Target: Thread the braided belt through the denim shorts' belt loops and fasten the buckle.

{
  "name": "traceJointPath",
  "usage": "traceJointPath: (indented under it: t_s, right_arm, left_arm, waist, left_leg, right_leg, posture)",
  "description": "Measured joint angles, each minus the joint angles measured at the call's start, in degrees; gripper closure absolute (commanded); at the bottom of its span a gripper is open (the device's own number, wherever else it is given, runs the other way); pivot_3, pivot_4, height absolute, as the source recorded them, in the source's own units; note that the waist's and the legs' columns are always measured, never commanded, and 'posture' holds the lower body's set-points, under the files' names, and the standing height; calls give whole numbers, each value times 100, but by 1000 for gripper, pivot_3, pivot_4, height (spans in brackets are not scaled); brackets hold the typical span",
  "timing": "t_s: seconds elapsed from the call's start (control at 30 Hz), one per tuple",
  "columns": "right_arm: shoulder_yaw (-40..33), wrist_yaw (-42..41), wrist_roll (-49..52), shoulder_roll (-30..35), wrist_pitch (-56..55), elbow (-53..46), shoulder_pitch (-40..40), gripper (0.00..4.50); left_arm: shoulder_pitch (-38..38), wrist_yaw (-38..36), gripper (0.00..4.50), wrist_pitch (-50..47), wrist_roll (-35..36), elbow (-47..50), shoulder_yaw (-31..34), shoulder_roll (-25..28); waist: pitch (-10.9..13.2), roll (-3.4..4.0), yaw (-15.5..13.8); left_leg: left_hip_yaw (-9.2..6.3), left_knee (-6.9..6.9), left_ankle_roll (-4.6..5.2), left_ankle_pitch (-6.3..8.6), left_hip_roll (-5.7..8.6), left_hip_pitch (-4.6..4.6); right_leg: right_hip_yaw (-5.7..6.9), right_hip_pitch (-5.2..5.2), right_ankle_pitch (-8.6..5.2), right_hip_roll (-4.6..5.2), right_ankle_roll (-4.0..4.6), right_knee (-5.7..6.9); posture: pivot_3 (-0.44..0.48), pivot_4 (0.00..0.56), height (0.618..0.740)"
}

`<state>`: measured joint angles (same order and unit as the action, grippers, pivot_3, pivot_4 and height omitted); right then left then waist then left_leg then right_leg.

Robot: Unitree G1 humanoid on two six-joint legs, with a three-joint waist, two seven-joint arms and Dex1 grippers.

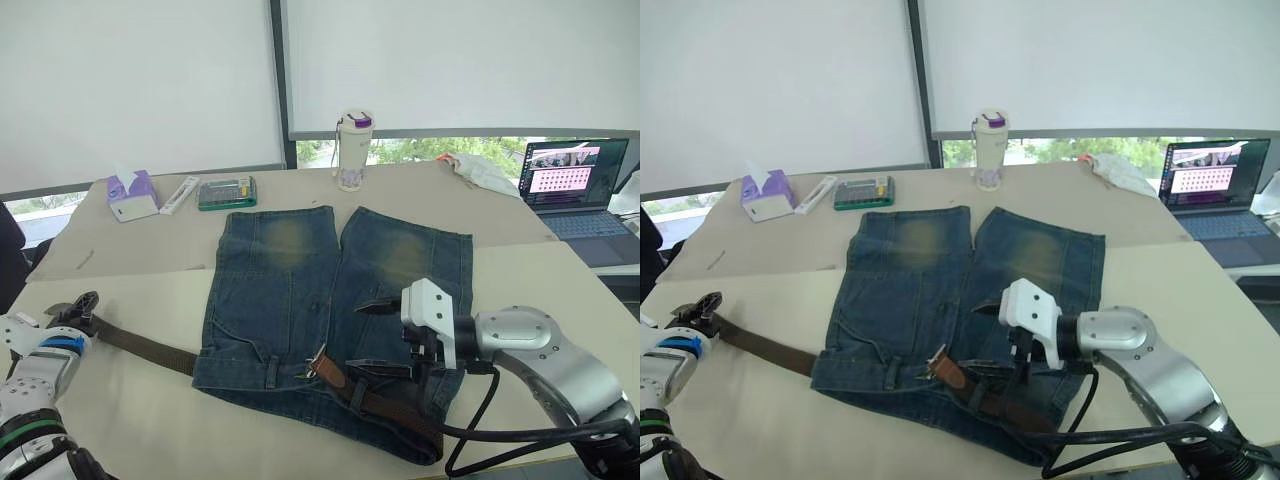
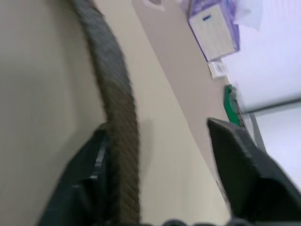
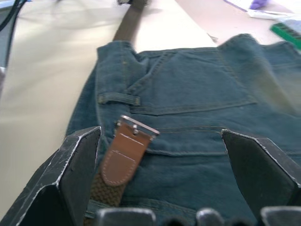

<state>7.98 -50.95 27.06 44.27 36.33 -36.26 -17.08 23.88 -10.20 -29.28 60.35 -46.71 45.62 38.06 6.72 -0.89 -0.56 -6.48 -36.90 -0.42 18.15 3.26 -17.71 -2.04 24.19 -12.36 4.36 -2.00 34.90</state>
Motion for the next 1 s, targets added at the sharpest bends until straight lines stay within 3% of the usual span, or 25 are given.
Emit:
traceJointPath:
  t_s: [0.17,0.47,0.6,0.7,1.0]
  right_arm:
    - [-9,130,56,0,150,-69,7,0]
    - [-82,142,59,162,159,-99,335,0]
    - [149,3,-260,482,18,-159,689,0]
    - [477,-76,-482,497,-91,-181,725,0]
    - [1889,44,-1922,594,-295,231,662,0]
  left_arm:
    - [33,-178,4476,529,-560,0,-27,80]
    - [-1466,-881,4476,1911,-3053,3447,-1864,291]
    - [-2228,-1983,4476,2960,-4160,4924,-2994,733]
    - [-2274,-2784,4476,3767,-4657,5011,-3541,994]
    - [-1716,-4462,4476,6086,-5601,3706,-4521,1497]
  waist:
    - [0,-8,9]
    - [1,-7,-29]
    - [8,16,-10]
    - [16,30,8]
    - [23,45,33]
  left_leg:
    - [0,1,-3,-2,-7,-4]
    - [0,1,2,0,-12,-21]
    - [10,6,20,10,-18,-22]
    - [15,7,27,13,-23,-23]
    - [17,2,51,12,-8,-25]
  right_leg:
    - [-1,4,2,3,2,0]
    - [-8,1,8,11,11,-15]
    - [-8,1,7,7,10,-23]
    - [5,2,11,-7,16,-26]
    - [28,-13,17,0,11,-47]
  posture:
    - [0,150,740]
    - [0,150,740]
    - [0,150,740]
    - [0,150,740]
    - [0,150,740]
